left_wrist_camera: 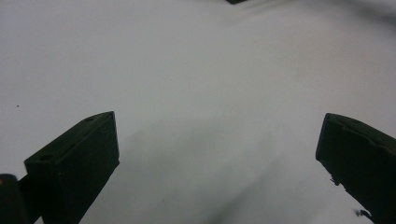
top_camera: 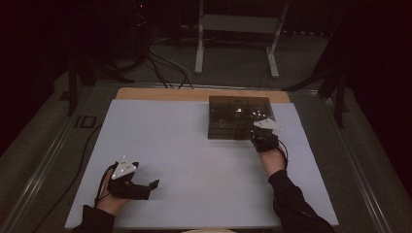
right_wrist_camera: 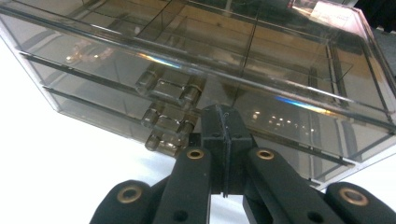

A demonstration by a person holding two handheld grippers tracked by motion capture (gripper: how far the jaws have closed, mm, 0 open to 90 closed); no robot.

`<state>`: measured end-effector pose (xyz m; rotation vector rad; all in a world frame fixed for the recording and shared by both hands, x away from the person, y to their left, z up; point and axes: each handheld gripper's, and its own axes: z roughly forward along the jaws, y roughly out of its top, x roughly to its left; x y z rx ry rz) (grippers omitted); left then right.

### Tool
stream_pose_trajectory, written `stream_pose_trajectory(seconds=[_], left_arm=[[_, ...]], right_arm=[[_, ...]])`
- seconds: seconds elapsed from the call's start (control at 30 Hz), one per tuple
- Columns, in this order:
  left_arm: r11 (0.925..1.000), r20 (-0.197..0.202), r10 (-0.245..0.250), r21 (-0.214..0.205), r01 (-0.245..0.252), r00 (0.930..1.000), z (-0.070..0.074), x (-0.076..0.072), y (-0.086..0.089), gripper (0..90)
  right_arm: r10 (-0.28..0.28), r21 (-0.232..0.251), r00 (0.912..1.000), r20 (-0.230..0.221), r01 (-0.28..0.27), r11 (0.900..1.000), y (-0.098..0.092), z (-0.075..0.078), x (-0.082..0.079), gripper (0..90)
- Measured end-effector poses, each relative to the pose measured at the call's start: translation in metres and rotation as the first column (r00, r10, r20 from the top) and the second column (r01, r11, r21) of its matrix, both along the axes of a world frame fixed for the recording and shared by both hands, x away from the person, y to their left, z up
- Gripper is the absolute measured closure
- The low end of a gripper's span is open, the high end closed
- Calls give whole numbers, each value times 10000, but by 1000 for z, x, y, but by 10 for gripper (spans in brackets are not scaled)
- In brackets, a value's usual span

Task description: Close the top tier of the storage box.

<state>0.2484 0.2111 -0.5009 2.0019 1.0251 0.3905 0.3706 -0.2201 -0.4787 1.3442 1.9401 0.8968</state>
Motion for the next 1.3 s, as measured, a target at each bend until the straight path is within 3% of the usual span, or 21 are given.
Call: stream_pose_trajectory(seconds=[0.27, 0.4, 0.47, 0.53, 0.6, 0.7, 0.9, 1.2, 1.3], left_arm=[[10000, 25, -23, -12, 23, 10000, 0, 0, 0, 11], [10000, 36, -23, -12, 23, 10000, 0, 0, 0, 11], [10000, 29, -20, -15, 20, 10000, 0, 0, 0, 11], [10000, 38, -18, -24, 19, 10000, 1, 0, 0, 11], [10000, 45, -14, -16, 14, 10000, 1, 0, 1, 11], [10000, 57, -15, -25, 15, 10000, 1, 0, 1, 11], [10000, 39, -19, -64, 20, 10000, 1, 0, 0, 10], [10000, -2, -33, -66, 33, 10000, 1, 1, -2, 11], [10000, 9, -30, -92, 30, 10000, 1, 2, -2, 11]], right_arm=[[67, 152, 10000, -21, -67, 9999, 2, 1, -7, 884], [129, 164, 9999, 5, -129, 9998, 5, 4, -10, 801], [133, 256, 9999, 86, -136, 9996, 6, 5, -12, 715], [140, 294, 9999, 64, -142, 9995, 8, 5, -13, 689], [103, 423, 9999, -27, -101, 9991, 8, 4, -13, 558], [157, 536, 9995, -267, -143, 9985, 9, 3, -13, 439], [760, 570, 9945, -714, -720, 9958, 18, 1, -14, 181], [1639, 1063, 9829, -836, -1547, 9822, 25, 3, -16, 66], [1994, 1181, 9746, -1016, -1872, 9752, 26, 4, -15, 18]])
